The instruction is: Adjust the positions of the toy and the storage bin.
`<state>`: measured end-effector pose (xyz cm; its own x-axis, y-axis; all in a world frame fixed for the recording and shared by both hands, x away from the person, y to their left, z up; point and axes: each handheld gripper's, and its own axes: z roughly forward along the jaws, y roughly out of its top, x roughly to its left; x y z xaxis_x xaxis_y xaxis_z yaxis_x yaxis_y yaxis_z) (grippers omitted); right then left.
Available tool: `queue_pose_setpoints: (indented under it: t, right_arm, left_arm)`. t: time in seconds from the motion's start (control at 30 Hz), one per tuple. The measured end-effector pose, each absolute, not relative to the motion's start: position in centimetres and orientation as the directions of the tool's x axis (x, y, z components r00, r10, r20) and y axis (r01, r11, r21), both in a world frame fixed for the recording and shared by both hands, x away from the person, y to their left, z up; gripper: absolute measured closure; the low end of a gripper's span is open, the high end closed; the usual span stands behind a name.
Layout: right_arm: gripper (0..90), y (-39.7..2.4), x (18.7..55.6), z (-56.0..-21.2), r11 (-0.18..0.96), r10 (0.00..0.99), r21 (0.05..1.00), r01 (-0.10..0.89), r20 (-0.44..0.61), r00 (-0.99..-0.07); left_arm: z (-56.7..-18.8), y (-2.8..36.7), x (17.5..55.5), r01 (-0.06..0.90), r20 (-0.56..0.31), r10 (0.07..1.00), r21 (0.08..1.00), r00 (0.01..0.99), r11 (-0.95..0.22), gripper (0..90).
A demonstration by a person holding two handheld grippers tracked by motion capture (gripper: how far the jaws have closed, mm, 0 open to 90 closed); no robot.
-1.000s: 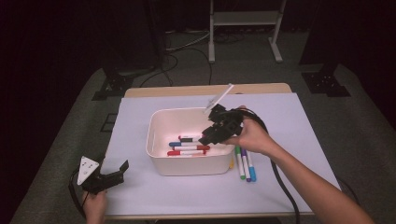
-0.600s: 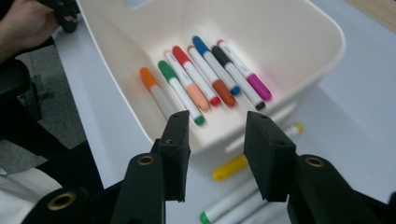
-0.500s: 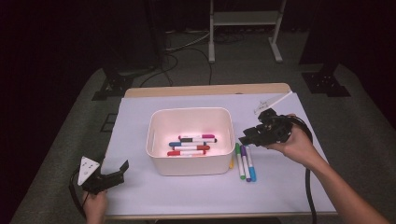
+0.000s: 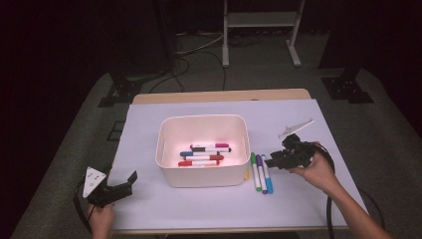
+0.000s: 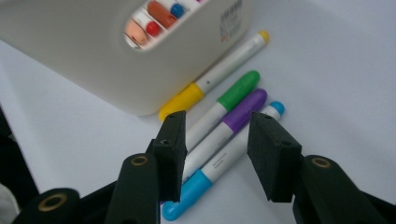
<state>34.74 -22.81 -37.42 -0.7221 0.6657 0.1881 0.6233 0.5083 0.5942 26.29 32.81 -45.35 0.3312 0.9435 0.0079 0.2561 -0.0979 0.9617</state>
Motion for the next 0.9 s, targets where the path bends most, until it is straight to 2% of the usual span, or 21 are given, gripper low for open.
queue_pose_setpoints:
  t: [0.47, 0.9]
  right_arm:
    - [54.7, -21.5, 35.8, -42.2, 0.526, 0.726, 0.511, 0.680, 0.147, -0.672]
    - [56.8, -22.9, 35.2, -43.2, 0.512, 0.784, 0.492, 0.705, 0.068, -0.617]
  left_arm:
    - [-45.4, 32.8, 26.3, 0.254, 0.004, 0.943, 0.963, 0.332, -0.094, 0.5]
    - [-45.4, 32.8, 26.3, 0.256, 0.006, 0.943, 0.962, 0.333, -0.096, 0.5]
